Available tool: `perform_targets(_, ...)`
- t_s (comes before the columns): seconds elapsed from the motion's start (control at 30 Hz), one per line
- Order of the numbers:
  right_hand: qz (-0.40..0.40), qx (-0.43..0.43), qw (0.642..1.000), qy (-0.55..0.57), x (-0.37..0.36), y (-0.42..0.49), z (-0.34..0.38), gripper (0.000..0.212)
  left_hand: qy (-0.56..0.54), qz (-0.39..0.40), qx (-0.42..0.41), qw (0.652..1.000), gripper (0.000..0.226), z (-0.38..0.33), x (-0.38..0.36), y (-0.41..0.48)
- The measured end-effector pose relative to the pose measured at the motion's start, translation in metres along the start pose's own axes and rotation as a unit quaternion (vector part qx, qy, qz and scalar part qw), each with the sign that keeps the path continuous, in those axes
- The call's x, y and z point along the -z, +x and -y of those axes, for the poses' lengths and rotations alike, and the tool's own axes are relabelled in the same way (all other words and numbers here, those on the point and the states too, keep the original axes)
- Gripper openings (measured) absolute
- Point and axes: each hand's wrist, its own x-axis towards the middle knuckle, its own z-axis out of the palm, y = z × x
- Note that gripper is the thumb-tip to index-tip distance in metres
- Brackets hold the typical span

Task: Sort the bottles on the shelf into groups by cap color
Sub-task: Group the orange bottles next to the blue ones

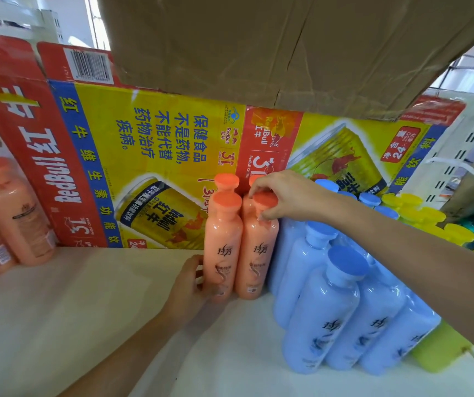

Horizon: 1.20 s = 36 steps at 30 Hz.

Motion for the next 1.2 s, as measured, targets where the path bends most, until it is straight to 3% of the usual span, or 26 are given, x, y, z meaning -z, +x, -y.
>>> perform_targets(0.7,-0.008,-0.009,1.000,0.013,-0.0053,-0.0026,-0.0036,0.043,-0.017,-0.001,-0.010,1.000,0.069,0.0117,-0.0030,0.0062)
perform_targets(1.2,-0.023,-0.033,0.998,0.039,-0.0073,-0.0046,-0.0013,0.042,0.001,0.033,-0.031,0.999,0.061,0.0123,-0.0034,0.0078)
